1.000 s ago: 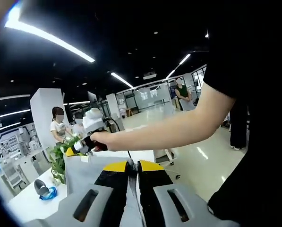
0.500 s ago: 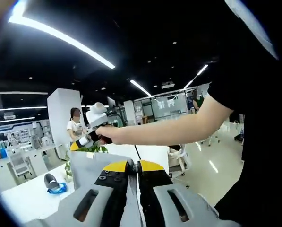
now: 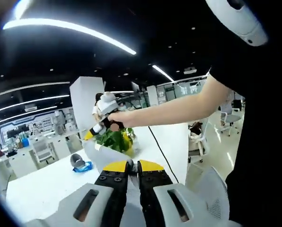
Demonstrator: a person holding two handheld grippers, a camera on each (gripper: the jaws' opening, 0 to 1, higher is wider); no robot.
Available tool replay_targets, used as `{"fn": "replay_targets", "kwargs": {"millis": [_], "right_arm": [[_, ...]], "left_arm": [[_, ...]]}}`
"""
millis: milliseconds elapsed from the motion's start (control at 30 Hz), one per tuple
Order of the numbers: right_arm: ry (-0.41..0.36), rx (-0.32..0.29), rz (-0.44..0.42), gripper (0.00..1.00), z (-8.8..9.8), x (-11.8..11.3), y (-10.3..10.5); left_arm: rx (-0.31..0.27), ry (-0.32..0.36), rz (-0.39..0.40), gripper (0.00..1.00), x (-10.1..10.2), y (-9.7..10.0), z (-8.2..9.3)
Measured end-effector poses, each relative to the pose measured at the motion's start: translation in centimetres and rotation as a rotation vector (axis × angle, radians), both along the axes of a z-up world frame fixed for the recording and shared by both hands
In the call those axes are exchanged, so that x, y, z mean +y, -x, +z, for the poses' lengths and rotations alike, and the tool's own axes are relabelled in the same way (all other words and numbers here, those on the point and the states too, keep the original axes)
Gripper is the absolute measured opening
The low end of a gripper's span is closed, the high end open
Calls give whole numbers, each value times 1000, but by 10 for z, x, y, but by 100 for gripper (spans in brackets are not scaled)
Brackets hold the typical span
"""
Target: Fold the towel on the table until its edges align and the towel forms a compact rectangular stack.
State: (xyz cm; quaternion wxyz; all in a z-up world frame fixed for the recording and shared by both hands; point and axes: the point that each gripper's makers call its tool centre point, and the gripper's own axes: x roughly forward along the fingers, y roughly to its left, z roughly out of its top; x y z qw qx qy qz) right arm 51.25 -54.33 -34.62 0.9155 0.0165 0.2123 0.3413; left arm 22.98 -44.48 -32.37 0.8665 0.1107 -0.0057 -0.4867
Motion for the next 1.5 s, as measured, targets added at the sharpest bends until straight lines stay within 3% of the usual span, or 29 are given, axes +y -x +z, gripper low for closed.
{"fn": "replay_targets", "kwargs": {"millis": [167,267,300,367,433,467,533,633,667,800,867,933,967,1033,1100,1200,1267,1300,1333,1433,1500], "right_arm": [[-4,45,33,4,-17,23,-5],[22,69,35,4,-32,32,-10],[11,78,48,4,-34,36,-9],[-114,138,127,4,-33,63,6],[-49,129,128,4,-43,68,9],[-7,123,150,4,-50,73,13],[-12,154,159,4,-59,81,19],[-19,178,167,4,-71,88,25],[-39,190,167,4,-72,90,26],[-57,191,176,4,-69,95,31],[-57,192,182,4,-69,96,31],[-53,194,184,4,-69,97,31],[-52,194,184,4,-69,97,31],[-54,195,186,4,-69,97,32],[-58,200,186,4,-71,97,34],[-55,217,184,4,-76,96,36],[-55,227,193,4,-79,96,38],[-54,231,195,4,-79,95,39],[-52,231,197,4,-80,94,40],[-47,250,203,4,-84,90,40],[-39,265,201,4,-89,86,40]], "left_arm": [[43,0,76,7,26,-6,-13],[86,30,86,1,36,-3,-20],[100,45,106,1,42,-2,-23],[79,11,162,0,52,-10,-34],[109,26,158,0,55,-16,-49],[180,-16,186,0,60,-19,-70],[165,-65,215,0,68,-24,-84],[186,-64,219,0,71,-22,-93],[213,-82,222,0,73,-22,-102],[228,-157,225,1,73,-27,-121],[198,-193,196,1,68,-33,-129],[191,-284,141,1,60,-39,-146],[158,-336,115,1,53,-46,-152],[138,-383,29,3,36,-52,-163],[208,-408,-32,14,17,-56,-184],[193,-460,-106,17,-4,-64,-209],[188,-556,-110,17,-11,-75,-238],[238,-624,-69,17,-9,-83,-258],[264,-656,-80,17,-11,-85,-271],[294,-653,-129,16,-27,-88,-295],[280,-677,-111,16,-30,-95,-309]]}}
